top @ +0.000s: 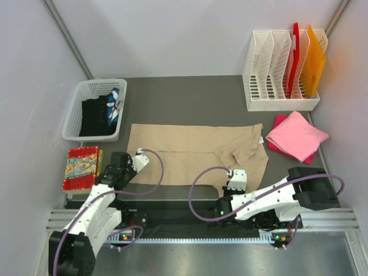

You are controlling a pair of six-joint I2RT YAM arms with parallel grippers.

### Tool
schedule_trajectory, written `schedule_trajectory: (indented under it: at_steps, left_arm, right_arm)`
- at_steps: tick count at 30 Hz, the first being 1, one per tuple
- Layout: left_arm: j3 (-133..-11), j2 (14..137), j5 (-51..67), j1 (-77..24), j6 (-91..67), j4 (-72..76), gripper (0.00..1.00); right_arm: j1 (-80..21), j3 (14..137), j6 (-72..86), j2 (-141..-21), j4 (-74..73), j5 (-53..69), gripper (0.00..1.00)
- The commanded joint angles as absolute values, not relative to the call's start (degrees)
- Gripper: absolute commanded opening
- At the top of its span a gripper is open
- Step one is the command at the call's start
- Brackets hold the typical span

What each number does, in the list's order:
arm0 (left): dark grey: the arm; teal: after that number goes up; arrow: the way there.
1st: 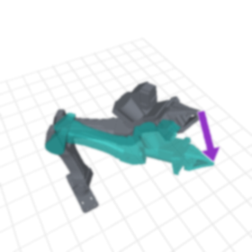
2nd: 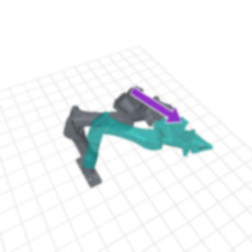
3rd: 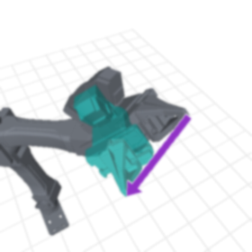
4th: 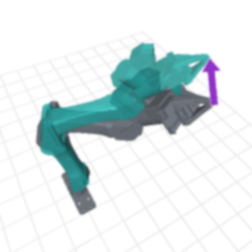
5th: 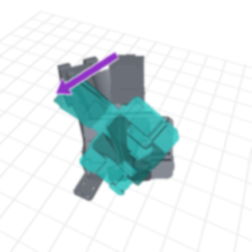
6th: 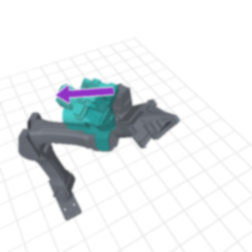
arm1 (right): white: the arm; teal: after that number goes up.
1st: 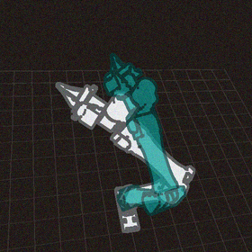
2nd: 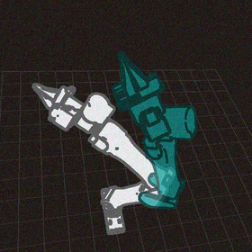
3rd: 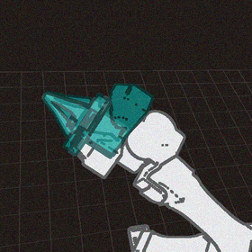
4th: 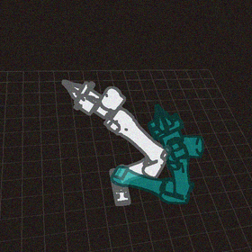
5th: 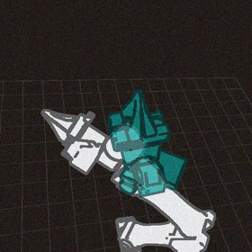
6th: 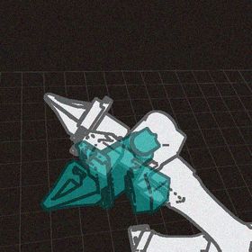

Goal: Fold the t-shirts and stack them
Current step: Fold the tshirt

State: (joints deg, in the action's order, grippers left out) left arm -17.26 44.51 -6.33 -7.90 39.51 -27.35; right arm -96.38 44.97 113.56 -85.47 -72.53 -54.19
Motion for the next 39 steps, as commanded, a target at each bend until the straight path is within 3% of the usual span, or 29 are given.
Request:
schedule_trajectory:
  at_steps: [1, 15, 27, 35, 38, 39]
  left_arm:
    - [-19.68, 44.29, -1.06, -7.56, 37.62, -32.34, 0.3]
    - [-24.96, 48.78, 5.53, -2.2, 41.83, -41.91, 0.31]
    - [-26.1, 45.17, 7.65, 1.41, 48.34, -47.11, 0.43]
    - [-23.2, 51.85, 6.42, 1.49, 48.69, -41.05, 0.41]
    - [-23.29, 52.82, 6.15, 1.49, 48.61, -40.43, 0.38]
    - [-23.29, 53.17, 6.07, 1.49, 48.43, -39.65, 0.32]
  right_arm:
    - [-96.86, 44.38, 123.49, -84.46, -72.25, -55.11, 0.12]
    - [-96.33, 42.81, 121.99, -83.32, -70.75, -55.9, 0.14]
    - [-96.06, 43.24, 121.29, -83.41, -70.93, -55.9, 0.16]
    - [-95.98, 43.42, 121.03, -83.06, -71.1, -55.9, 0.16]
    - [-95.98, 43.68, 121.03, -83.41, -71.01, -55.99, 0.16]
    - [-96.06, 43.77, 120.94, -83.5, -71.1, -55.99, 0.15]
